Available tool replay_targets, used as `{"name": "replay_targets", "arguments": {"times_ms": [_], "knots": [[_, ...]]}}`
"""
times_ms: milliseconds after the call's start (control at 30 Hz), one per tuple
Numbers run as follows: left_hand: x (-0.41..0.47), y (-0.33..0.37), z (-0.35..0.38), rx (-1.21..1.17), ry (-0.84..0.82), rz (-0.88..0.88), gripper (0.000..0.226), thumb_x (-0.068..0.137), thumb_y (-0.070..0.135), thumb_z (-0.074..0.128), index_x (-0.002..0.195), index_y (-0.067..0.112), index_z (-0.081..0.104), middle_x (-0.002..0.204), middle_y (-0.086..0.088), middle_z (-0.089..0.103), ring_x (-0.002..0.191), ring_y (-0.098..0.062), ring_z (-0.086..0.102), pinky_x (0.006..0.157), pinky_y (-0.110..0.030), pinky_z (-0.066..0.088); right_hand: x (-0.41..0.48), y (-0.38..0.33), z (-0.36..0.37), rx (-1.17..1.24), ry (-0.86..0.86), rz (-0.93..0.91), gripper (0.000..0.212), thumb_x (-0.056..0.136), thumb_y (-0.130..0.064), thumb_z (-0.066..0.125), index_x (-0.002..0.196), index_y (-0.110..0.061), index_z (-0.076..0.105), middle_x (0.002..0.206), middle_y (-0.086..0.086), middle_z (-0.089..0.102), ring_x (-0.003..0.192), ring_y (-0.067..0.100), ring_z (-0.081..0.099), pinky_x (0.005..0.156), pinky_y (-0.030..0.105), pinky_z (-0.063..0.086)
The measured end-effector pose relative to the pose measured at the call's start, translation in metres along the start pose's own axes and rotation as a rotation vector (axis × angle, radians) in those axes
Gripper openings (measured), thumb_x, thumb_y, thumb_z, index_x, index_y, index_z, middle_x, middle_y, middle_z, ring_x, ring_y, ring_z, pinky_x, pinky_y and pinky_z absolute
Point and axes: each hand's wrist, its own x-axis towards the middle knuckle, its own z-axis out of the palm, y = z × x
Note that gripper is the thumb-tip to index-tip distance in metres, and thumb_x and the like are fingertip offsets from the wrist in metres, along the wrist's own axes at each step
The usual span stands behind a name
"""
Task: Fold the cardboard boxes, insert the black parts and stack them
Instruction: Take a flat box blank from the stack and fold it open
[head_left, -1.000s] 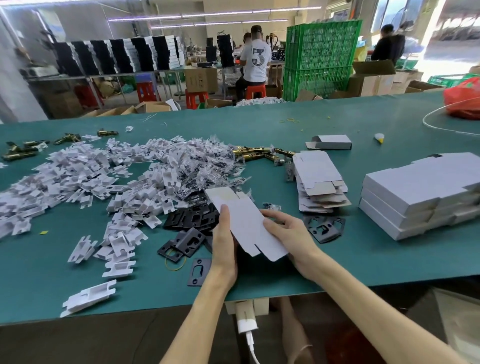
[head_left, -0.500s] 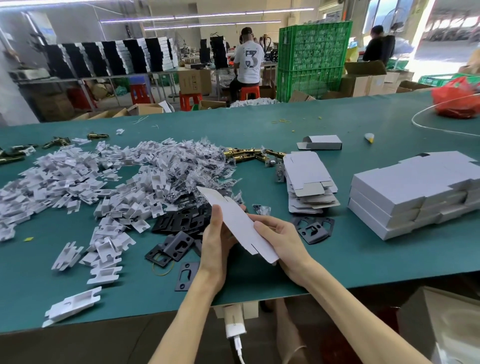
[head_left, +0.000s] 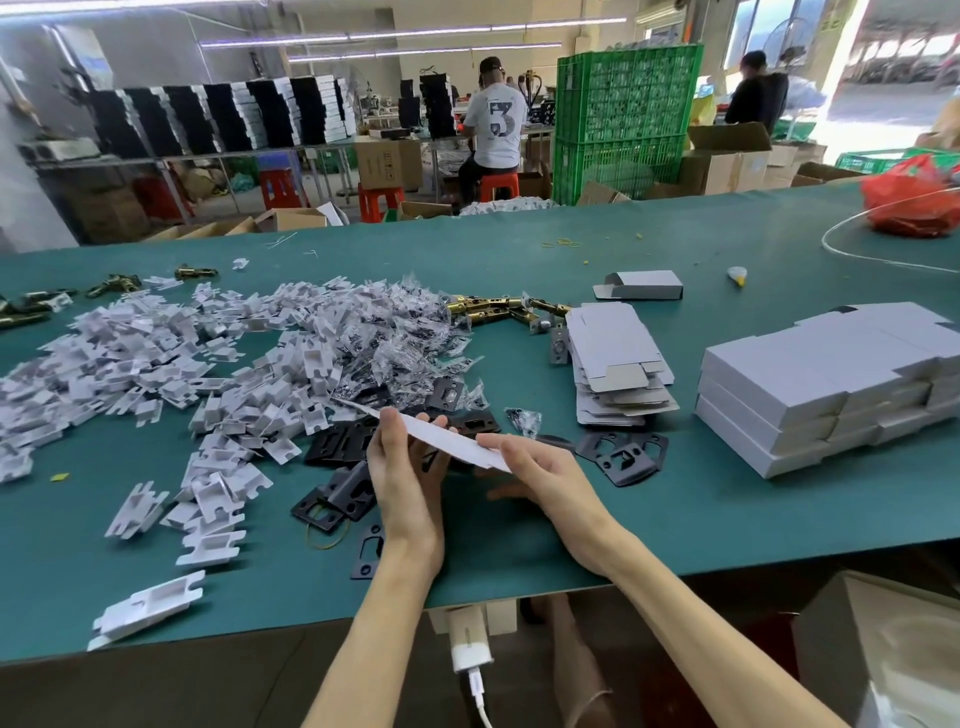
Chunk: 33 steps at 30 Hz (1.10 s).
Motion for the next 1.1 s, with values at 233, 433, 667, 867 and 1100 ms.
{"name": "replay_targets", "arguments": {"times_ms": [233, 433, 667, 867, 1100], "knots": [[0.005, -0.003, -0.002, -0.037, 0.048, 0.052, 0.069, 0.09, 0.052, 0.066, 0.139, 0.006, 0.05, 0.108, -0.002, 0.074, 0.119, -0.028, 0.069, 0.086, -0.036, 0.059, 0.002, 0.0, -0.009, 0.315, -0.012, 0.093, 0.055, 0.085, -0.025, 0.071, 0.134, -0.003, 0.059, 0.13, 0.013, 0.068, 0.116, 0.022, 0.068, 0.091, 0.024, 0.055], [0.008, -0.007, -0.004, 0.016, -0.019, 0.027, 0.055, 0.095, 0.053, 0.062, 0.126, 0.008, 0.06, 0.111, -0.008, 0.075, 0.109, -0.022, 0.073, 0.077, -0.031, 0.06, 0.004, 0.003, -0.009, 0.357, 0.005, 0.106, 0.06, 0.08, -0.022, 0.074, 0.134, 0.0, 0.059, 0.127, 0.013, 0.07, 0.111, 0.02, 0.071, 0.091, 0.022, 0.055], [0.009, -0.007, -0.005, 0.026, -0.025, 0.028, 0.054, 0.092, 0.059, 0.059, 0.114, 0.01, 0.068, 0.108, -0.007, 0.076, 0.107, -0.022, 0.074, 0.078, -0.03, 0.061, 0.007, 0.009, -0.011, 0.203, -0.023, 0.099, 0.075, 0.07, -0.018, 0.084, 0.139, -0.005, 0.057, 0.125, 0.007, 0.072, 0.122, 0.021, 0.065, 0.113, 0.034, 0.044], [0.008, -0.006, -0.004, 0.023, -0.029, 0.033, 0.052, 0.092, 0.057, 0.06, 0.115, 0.011, 0.066, 0.11, -0.006, 0.075, 0.116, -0.027, 0.071, 0.085, -0.033, 0.06, 0.006, 0.011, -0.006, 0.277, 0.08, 0.007, 0.045, 0.083, -0.018, 0.073, 0.121, 0.006, 0.067, 0.118, 0.025, 0.071, 0.112, 0.043, 0.067, 0.093, 0.042, 0.059], [0.009, -0.013, -0.005, 0.113, -0.046, 0.066, 0.065, 0.095, 0.065, 0.051, 0.12, 0.005, 0.053, 0.106, -0.016, 0.065, 0.112, -0.033, 0.071, 0.09, -0.034, 0.057, 0.003, 0.007, -0.004, 0.08, 0.136, -0.069, 0.028, 0.092, -0.024, 0.068, 0.108, -0.004, 0.077, 0.107, 0.013, 0.077, 0.108, 0.033, 0.071, 0.09, 0.043, 0.06]]}}
